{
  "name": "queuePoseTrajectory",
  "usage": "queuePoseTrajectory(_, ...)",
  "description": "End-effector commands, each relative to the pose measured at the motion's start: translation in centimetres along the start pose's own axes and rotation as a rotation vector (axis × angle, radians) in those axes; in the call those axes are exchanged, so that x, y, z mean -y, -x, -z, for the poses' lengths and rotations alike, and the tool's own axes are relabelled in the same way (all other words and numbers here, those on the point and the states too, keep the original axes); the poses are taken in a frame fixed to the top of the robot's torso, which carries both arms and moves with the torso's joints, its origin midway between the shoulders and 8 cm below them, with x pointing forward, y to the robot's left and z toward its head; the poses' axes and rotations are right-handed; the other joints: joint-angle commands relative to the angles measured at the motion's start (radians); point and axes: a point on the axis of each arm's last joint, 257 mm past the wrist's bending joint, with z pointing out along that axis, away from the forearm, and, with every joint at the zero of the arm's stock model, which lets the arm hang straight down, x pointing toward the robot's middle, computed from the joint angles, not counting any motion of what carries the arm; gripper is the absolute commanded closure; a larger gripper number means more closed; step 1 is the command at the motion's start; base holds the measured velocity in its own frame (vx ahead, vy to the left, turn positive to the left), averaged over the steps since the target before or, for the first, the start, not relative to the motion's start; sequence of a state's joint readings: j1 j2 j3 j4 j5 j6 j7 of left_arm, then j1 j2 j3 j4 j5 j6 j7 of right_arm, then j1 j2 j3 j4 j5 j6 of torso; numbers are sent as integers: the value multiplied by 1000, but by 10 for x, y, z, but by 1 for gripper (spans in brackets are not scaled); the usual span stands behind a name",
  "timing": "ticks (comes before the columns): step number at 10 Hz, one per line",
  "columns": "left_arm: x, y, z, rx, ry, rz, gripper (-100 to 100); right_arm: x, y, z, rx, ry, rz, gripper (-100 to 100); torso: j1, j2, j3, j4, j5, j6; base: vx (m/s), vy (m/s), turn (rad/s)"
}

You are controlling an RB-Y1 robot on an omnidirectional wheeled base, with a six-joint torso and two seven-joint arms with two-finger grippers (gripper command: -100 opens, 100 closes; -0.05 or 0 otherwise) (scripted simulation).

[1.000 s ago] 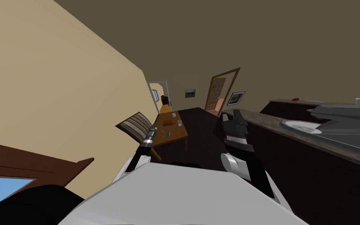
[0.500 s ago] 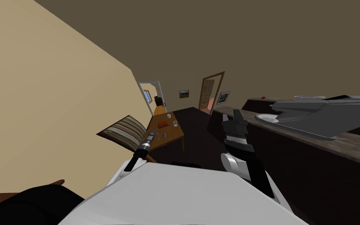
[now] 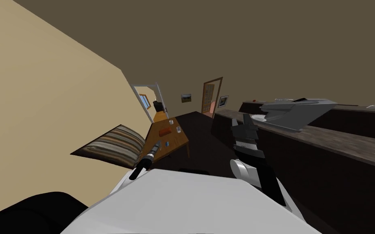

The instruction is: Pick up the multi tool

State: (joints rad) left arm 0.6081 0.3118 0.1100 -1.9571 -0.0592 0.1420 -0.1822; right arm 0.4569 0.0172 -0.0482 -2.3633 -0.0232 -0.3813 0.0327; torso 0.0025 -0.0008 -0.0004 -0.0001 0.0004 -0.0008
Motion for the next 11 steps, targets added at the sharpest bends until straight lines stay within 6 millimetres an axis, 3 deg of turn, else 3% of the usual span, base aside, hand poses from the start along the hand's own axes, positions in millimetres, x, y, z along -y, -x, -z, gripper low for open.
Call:
queuePoseTrajectory(1, -31, 3, 2, -14, 76, -34, -100, 0, 0, 0, 0, 0, 0, 0, 0, 0, 0, 0, 0, 0, 14, 22, -186)
queuePoseTrajectory(2, -52, 3, 4, -27, 134, -62, -100, 0, 0, 0, 0, 0, 0, 0, 0, 0, 0, 0, 0, 1, 18, 35, -315)
queuePoseTrajectory(3, -52, 3, 4, -27, 134, -62, -100, 0, 0, 0, 0, 0, 0, 0, 1, -1, 0, 0, 0, 1, 13, 36, -96)
queuePoseTrajectory(5, -91, 4, 11, -51, 234, -119, -100, 0, 0, 0, 0, 0, 0, 0, 1, 0, 0, 0, 0, 0, 12, 43, -251)
queuePoseTrajectory(6, -93, 4, 11, -53, 244, -119, -100, 0, 0, 0, 0, 0, 0, 0, 1, 0, 0, 0, 0, 1, 10, 44, -96)
queuePoseTrajectory(10, -162, 7, 32, -109, 438, -224, -100, 0, 0, 0, 0, 0, 0, 0, 3, 0, 0, 0, 1, 0, 14, 68, -240)
queuePoseTrajectory(11, -162, 7, 32, -109, 438, -224, -100, 0, 0, 0, 0, 0, 0, 0, 4, -1, -1, 0, 1, 0, 19, 63, -93)
